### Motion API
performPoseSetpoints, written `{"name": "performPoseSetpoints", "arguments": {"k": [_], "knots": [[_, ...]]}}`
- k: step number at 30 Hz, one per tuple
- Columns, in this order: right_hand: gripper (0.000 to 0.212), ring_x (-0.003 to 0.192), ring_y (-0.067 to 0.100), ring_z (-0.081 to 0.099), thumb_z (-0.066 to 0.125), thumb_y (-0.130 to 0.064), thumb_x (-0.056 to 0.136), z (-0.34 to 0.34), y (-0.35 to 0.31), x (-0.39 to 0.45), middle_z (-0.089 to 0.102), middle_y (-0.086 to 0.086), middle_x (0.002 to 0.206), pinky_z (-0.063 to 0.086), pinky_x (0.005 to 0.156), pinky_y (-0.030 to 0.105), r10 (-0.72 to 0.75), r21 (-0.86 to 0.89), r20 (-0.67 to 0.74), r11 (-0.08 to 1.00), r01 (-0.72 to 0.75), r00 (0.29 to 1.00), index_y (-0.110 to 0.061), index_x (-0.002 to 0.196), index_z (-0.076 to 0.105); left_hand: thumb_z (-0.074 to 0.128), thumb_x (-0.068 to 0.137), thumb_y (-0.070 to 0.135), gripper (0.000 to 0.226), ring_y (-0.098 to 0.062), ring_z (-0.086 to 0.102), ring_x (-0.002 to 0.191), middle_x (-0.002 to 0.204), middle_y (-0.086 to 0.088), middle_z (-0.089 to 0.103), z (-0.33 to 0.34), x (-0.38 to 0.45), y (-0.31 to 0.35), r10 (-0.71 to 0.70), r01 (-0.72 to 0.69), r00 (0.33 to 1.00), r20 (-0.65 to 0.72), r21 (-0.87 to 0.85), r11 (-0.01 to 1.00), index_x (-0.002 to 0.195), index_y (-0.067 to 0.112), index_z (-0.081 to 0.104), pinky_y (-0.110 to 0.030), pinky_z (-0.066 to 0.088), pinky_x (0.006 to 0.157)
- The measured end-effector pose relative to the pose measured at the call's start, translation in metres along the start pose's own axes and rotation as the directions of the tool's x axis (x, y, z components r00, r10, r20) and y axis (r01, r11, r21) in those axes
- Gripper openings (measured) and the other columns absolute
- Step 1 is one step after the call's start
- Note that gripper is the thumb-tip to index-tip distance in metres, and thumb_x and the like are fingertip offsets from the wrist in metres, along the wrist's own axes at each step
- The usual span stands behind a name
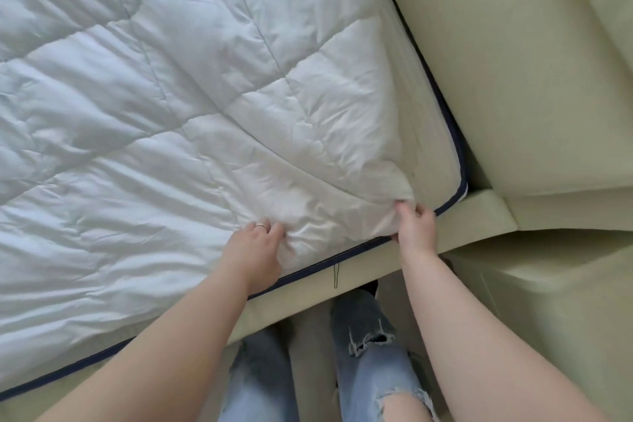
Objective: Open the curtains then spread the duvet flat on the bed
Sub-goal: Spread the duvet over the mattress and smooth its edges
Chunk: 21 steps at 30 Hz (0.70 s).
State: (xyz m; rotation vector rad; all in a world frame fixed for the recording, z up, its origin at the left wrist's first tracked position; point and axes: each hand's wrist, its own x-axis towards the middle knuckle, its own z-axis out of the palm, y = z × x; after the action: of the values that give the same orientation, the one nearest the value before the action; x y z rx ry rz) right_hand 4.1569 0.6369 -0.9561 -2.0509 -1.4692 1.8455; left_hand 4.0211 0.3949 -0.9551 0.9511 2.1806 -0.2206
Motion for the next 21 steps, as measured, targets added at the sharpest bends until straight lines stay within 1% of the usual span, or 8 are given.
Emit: {"name": "performPoseSetpoints", "arguments": {"k": [2,5,9,12,14,18,19,21], "knots": [[0.040,0.103,0.024,0.065,0.058,-0.041,0.083,-0.002,-0.029,0.026,0.069,0.003,0.111,0.054,0.091,0.044,0.004,0.171,-0.073,0.985,0.008,0.997,-0.023,0.118,0.059,0.047,0.070,0.033,0.056,-0.025,0.047,0.109,0.119,0.000,0.044,0.005,0.002,0.014,0.036,-0.037,0.998,-0.045,-0.029,0.999,0.125,0.028,0.041,-0.038,0.045,0.085],[0.033,0.097,0.027,0.072,0.052,-0.027,0.097,0.004,-0.069,0.058,0.077,0.008,0.103,0.058,0.089,0.046,0.229,0.381,0.081,0.892,-0.243,0.970,-0.015,0.126,0.062,0.052,0.069,0.039,0.070,-0.026,0.039,0.117,0.134,0.000,0.036,0.013,0.008,0.037,0.079,-0.082,0.991,-0.108,-0.026,0.996,0.136,0.032,0.032,-0.035,0.040,0.092],[0.048,0.114,0.033,0.066,0.051,-0.043,0.101,0.030,-0.108,0.059,0.068,0.017,0.124,0.050,0.103,0.047,0.398,0.164,0.429,0.848,-0.504,0.810,-0.006,0.131,0.063,0.063,0.073,0.040,0.086,-0.029,0.034,0.127,0.147,-0.007,0.023,0.018,0.025,0.063,0.025,-0.024,0.992,-0.124,0.012,1.000,0.146,0.032,0.019,-0.036,0.040,0.095],[0.037,0.086,0.029,0.075,0.071,-0.039,0.083,0.051,-0.127,0.041,0.077,0.015,0.096,0.062,0.075,0.041,0.285,0.117,0.660,0.875,-0.470,0.695,-0.003,0.085,0.081,0.067,0.074,0.026,0.086,-0.030,0.043,0.115,0.144,-0.012,0.027,0.015,0.039,0.070,-0.041,0.042,0.989,-0.141,0.002,0.999,0.147,0.026,0.021,-0.036,0.044,0.091],[0.028,0.080,0.027,0.074,0.076,-0.031,0.073,0.060,-0.131,0.025,0.075,0.013,0.089,0.060,0.073,0.037,0.246,0.076,0.755,0.888,-0.453,0.608,-0.005,0.080,0.080,0.062,0.077,0.014,0.078,-0.031,0.047,0.109,0.139,-0.014,0.035,0.010,0.046,0.070,-0.044,0.046,0.986,-0.159,0.010,0.999,0.146,0.023,0.027,-0.037,0.046,0.085],[0.045,0.100,0.032,0.063,0.074,-0.012,0.083,0.049,-0.128,0.010,0.067,0.019,0.113,0.052,0.088,0.043,0.054,0.142,0.659,0.970,-0.195,0.750,0.003,0.125,0.063,0.048,0.089,0.009,0.032,-0.026,0.057,0.092,0.106,-0.008,0.061,-0.004,0.053,0.064,-0.169,0.168,0.985,-0.016,-0.075,0.983,0.119,0.012,0.058,-0.037,0.050,0.078],[0.042,0.099,0.032,0.066,0.071,-0.008,0.085,0.038,-0.127,0.007,0.069,0.019,0.112,0.054,0.086,0.044,-0.039,0.233,0.596,0.964,-0.127,0.802,0.002,0.125,0.062,0.047,0.090,0.008,0.030,-0.027,0.059,0.093,0.104,-0.008,0.062,-0.007,0.054,0.062,-0.140,0.139,0.990,-0.012,-0.066,0.988,0.117,0.012,0.060,-0.037,0.050,0.076],[0.019,0.080,0.021,0.069,0.070,-0.007,0.079,0.002,-0.129,0.005,0.073,0.005,0.088,0.057,0.068,0.035,-0.298,0.344,0.304,0.920,0.188,0.905,-0.015,0.097,0.072,0.044,0.088,0.002,0.043,-0.027,0.060,0.100,0.113,-0.005,0.060,-0.014,0.057,0.060,-0.011,0.011,1.000,-0.014,0.013,1.000,0.125,0.020,0.056,-0.037,0.052,0.073]]}}
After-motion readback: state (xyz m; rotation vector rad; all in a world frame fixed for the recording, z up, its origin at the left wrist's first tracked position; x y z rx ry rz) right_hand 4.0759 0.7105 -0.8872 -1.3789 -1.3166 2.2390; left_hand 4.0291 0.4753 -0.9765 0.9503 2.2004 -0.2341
